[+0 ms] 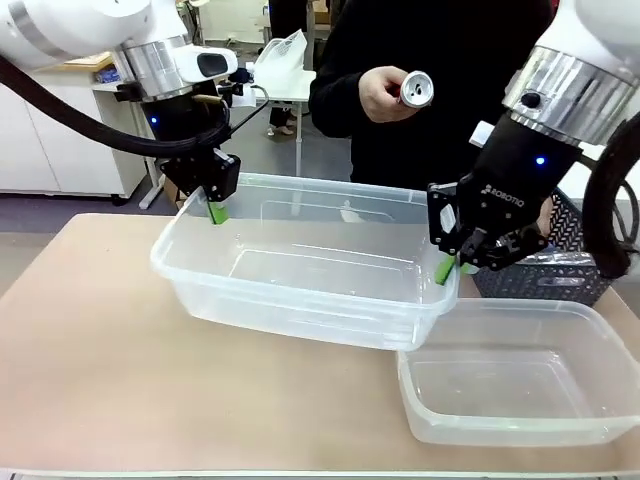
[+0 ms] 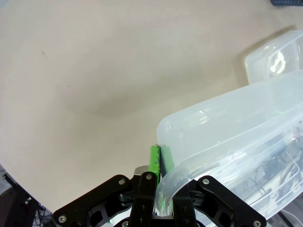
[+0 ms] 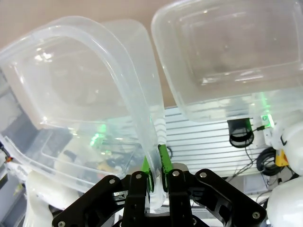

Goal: Sort the waste into each basket.
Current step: Offer the picked Organizing box to the human.

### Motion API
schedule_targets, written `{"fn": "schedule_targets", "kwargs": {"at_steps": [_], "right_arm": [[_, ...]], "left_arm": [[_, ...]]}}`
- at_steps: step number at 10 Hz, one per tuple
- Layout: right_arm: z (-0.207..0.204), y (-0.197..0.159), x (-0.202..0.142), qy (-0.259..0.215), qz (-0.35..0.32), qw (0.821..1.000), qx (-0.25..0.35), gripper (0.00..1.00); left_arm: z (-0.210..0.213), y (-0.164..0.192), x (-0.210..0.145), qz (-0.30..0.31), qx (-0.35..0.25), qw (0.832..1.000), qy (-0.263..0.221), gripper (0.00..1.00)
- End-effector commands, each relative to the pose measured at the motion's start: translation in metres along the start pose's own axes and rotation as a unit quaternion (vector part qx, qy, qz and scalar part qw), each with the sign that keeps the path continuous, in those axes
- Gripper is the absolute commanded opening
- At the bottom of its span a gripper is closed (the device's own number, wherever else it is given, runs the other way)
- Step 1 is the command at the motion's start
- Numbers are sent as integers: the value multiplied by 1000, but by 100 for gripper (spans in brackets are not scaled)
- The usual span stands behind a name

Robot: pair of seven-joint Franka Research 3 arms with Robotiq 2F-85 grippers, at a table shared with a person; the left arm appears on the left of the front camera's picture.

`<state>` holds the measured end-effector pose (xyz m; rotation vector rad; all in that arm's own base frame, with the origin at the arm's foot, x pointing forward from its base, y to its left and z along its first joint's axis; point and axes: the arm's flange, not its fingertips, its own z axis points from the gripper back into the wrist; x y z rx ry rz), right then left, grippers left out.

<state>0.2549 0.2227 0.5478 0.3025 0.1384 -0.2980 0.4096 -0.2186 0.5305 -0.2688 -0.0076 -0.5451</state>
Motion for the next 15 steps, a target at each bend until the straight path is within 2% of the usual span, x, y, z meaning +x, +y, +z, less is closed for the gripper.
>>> {"fn": "schedule_targets", "kwargs": {"at_steps": [1, 15], "right_arm": [[0, -5, 3, -2, -10, 1000, 3, 7], [0, -5, 3, -2, -10, 1000, 3, 7]], "left_arm": [[0, 2, -8, 1, -5, 1000, -6, 4], [0, 2, -8, 1, -5, 1000, -6, 4]]}}
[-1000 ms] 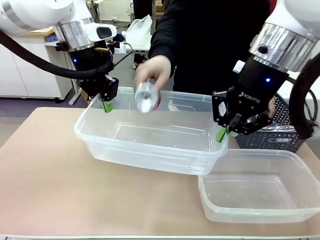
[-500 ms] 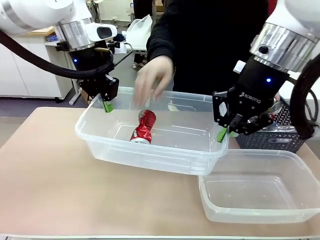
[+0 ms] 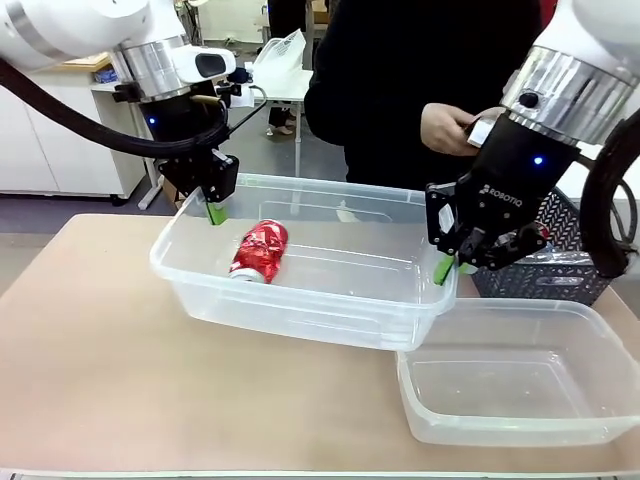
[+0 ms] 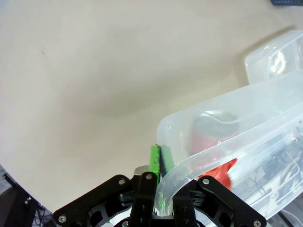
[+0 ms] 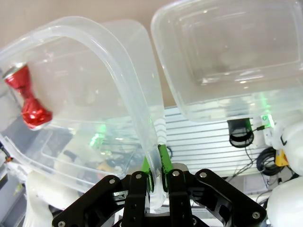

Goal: Sort the waste into each basket.
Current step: Offer the picked Organizing box to the human.

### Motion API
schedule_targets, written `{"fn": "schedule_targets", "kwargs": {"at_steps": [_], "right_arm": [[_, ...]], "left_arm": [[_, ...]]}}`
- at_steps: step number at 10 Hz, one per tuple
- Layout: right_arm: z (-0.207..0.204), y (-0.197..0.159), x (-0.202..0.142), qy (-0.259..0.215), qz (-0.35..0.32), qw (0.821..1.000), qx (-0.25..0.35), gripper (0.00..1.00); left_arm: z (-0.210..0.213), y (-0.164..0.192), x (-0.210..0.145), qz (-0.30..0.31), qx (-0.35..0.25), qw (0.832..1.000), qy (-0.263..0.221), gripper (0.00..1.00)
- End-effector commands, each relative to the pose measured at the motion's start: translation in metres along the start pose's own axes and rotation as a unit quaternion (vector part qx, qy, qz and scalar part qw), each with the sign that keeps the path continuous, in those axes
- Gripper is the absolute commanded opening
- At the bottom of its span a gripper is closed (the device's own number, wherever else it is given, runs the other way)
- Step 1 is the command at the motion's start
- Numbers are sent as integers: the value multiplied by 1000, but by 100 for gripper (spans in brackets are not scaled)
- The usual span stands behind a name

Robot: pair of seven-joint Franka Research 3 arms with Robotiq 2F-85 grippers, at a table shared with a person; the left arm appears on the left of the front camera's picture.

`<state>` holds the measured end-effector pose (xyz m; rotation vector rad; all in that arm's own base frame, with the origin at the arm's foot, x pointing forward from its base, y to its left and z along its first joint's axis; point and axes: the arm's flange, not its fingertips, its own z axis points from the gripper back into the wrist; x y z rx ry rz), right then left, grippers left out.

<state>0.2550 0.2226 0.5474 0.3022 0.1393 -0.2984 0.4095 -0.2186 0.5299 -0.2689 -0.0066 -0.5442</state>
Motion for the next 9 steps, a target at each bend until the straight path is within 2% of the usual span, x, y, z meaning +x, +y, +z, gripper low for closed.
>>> {"fn": "schedule_targets", "kwargs": {"at_steps": [1, 9], "right_arm": [[1, -5, 3, -3, -9, 1000, 3, 7], [1, -5, 3, -3, -9, 1000, 3, 7]], "left_arm": [[1, 1, -7, 0, -5, 1000, -6, 4], [1, 1, -7, 0, -5, 1000, -6, 4]]}}
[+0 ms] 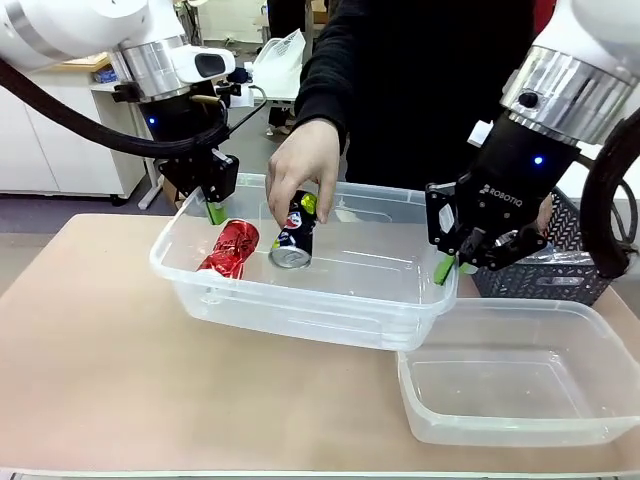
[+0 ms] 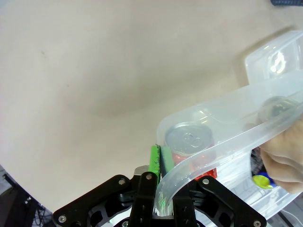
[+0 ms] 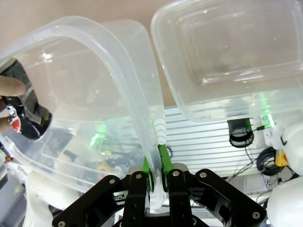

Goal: Sort the waste into each basket.
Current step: Offer the picked Organizing box to the human.

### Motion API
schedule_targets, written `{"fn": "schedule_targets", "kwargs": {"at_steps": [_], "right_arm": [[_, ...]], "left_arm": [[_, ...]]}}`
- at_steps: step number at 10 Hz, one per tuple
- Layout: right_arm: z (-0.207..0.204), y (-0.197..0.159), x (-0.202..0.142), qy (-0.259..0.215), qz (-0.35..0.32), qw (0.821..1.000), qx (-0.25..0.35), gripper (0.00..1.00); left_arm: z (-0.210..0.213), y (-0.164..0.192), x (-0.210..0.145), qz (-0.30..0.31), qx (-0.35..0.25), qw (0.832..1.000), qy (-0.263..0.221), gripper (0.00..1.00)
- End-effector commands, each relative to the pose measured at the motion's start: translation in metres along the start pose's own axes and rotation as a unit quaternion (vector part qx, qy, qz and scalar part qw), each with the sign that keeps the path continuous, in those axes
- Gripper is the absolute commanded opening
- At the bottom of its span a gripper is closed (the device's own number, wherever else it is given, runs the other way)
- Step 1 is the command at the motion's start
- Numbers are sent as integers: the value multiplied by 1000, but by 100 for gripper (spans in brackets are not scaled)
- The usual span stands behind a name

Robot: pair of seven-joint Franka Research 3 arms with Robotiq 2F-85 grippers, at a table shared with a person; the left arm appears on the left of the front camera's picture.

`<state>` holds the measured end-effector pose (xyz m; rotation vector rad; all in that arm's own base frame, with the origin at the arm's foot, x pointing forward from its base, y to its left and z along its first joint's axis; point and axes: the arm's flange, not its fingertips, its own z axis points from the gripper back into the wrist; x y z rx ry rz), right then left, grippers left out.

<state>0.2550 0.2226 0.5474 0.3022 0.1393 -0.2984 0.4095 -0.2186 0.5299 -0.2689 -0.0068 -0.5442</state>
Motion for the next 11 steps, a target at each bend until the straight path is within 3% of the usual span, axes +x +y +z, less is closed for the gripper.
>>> {"fn": "schedule_targets", "kwargs": {"at_steps": [1, 11], "right_arm": [[1, -5, 3, -3, -9, 1000, 3, 7], [1, -5, 3, -3, -9, 1000, 3, 7]], "left_arm": [[1, 1, -7, 0, -5, 1000, -6, 4], [1, 1, -7, 0, -5, 1000, -6, 4]]}}
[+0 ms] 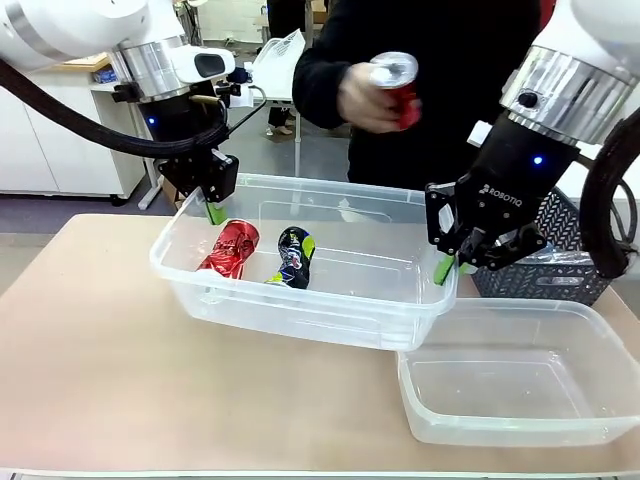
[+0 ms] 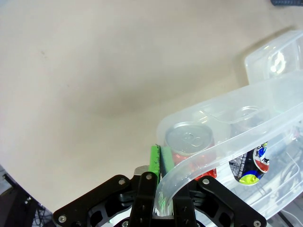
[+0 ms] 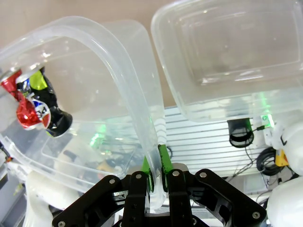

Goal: Sort the waste into each basket.
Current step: Offer the picked Organizing box to the human.

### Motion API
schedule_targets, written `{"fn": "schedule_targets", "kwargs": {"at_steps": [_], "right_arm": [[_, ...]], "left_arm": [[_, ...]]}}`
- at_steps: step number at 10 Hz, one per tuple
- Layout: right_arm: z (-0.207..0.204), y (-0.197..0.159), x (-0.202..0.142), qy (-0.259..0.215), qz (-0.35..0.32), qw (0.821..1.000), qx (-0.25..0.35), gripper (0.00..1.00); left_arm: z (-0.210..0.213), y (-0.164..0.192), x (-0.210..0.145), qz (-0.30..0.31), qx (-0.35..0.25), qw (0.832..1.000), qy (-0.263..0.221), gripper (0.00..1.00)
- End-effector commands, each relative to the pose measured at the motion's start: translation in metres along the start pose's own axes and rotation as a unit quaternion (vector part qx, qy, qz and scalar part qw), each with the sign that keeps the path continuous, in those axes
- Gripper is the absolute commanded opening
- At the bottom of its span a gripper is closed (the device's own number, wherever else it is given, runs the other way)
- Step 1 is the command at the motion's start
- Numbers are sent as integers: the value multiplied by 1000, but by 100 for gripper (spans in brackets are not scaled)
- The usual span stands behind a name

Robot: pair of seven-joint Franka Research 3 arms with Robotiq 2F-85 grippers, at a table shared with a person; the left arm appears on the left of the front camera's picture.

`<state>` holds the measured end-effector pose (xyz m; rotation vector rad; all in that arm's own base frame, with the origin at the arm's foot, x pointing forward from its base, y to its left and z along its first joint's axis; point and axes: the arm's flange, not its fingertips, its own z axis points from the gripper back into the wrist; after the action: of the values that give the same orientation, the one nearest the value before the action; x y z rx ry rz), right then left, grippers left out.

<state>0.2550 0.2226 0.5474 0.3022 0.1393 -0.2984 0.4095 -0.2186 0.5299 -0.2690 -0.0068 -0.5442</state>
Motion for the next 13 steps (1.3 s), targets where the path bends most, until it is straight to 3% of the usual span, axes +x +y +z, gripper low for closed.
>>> {"fn": "schedule_targets", "kwargs": {"at_steps": [1, 13], "right_arm": [[1, -5, 3, -3, -9, 1000, 3, 7], [1, -5, 3, -3, -9, 1000, 3, 7]], "left_arm": [[1, 1, -7, 0, -5, 1000, -6, 4], [1, 1, -7, 0, -5, 1000, -6, 4]]}}
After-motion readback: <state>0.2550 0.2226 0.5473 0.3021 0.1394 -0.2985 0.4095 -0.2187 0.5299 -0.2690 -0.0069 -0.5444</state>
